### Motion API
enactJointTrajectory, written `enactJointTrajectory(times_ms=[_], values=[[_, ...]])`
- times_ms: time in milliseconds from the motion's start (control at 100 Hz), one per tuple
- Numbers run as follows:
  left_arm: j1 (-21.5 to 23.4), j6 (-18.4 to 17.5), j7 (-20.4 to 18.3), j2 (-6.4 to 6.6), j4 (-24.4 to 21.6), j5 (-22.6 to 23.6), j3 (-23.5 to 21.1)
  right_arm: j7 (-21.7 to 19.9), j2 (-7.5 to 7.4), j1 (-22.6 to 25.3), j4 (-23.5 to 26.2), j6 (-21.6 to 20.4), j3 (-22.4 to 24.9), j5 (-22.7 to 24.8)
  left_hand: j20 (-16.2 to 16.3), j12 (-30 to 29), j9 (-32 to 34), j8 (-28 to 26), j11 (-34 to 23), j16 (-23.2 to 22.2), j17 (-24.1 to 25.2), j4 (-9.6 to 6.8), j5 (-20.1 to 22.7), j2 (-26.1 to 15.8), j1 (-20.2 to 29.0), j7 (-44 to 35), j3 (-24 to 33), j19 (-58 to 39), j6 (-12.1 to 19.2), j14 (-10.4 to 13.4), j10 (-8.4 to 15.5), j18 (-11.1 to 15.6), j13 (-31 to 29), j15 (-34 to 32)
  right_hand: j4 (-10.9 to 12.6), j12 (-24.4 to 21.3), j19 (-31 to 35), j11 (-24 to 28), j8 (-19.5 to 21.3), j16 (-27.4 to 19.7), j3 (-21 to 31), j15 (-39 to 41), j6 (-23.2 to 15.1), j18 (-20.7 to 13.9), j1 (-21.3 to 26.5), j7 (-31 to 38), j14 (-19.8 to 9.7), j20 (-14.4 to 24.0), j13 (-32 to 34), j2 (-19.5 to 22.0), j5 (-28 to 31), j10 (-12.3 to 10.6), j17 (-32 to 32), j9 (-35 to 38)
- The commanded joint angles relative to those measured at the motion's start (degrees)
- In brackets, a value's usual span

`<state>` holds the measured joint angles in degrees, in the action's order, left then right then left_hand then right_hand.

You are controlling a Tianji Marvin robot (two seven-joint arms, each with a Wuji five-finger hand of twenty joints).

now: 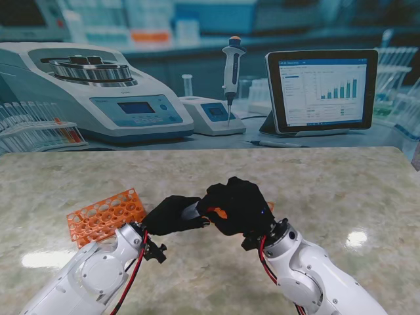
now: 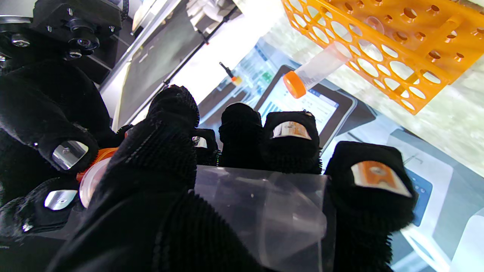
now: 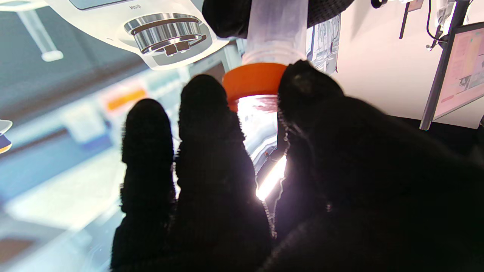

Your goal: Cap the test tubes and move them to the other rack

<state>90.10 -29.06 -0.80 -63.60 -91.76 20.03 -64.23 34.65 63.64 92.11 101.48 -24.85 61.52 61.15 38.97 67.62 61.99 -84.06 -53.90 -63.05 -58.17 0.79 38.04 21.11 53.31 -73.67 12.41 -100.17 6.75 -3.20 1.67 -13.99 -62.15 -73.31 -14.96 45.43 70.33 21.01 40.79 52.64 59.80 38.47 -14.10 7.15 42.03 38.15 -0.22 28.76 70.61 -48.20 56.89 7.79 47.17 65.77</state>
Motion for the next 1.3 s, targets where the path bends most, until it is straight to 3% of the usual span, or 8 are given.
enactJointTrajectory(times_ms=[0, 1290], values=[[0.1, -0.2, -0.2, 0.0, -0.4, 0.1, 0.0, -0.1, 0.33, 0.4, 0.3, -0.1, -0.4, -0.3, -0.9, 0.6, -0.3, -3.3, -0.2, 0.6, -1.7, 0.12, 0.7, -1.9, 0.9, -5.0, -0.6, -6.7, 3.2, 1.7, 2.7, 2.4, 0.0, -0.2, 4.9, 2.3, 1.6, 8.5, 1.0, 1.1, 10.5, 2.5, -0.9, 0.3, 11.0, 1.0, -2.0, 0.0, 1.5, 3.4, 1.9, -11.7, 0.5, 8.2], [0.6, -0.6, 0.5, -0.06, -1.0, 0.7, -0.2, 1.4, 0.84, 2.6, 0.6, -1.4, -1.1, -1.8, -0.9, 0.8, -0.5, -3.4, -0.2, 0.6, -1.4, 0.15, 0.5, -2.0, 1.2, -5.0, -0.9, -6.3, 3.2, 1.8, 2.8, 2.5, 0.2, 0.0, 5.1, 2.5, 1.5, 8.5, 1.1, 1.4, 10.5, 2.5, -1.0, 0.3, 11.0, 1.0, -2.0, 0.8, 1.6, 3.8, 1.9, -11.8, 0.7, 8.2]])
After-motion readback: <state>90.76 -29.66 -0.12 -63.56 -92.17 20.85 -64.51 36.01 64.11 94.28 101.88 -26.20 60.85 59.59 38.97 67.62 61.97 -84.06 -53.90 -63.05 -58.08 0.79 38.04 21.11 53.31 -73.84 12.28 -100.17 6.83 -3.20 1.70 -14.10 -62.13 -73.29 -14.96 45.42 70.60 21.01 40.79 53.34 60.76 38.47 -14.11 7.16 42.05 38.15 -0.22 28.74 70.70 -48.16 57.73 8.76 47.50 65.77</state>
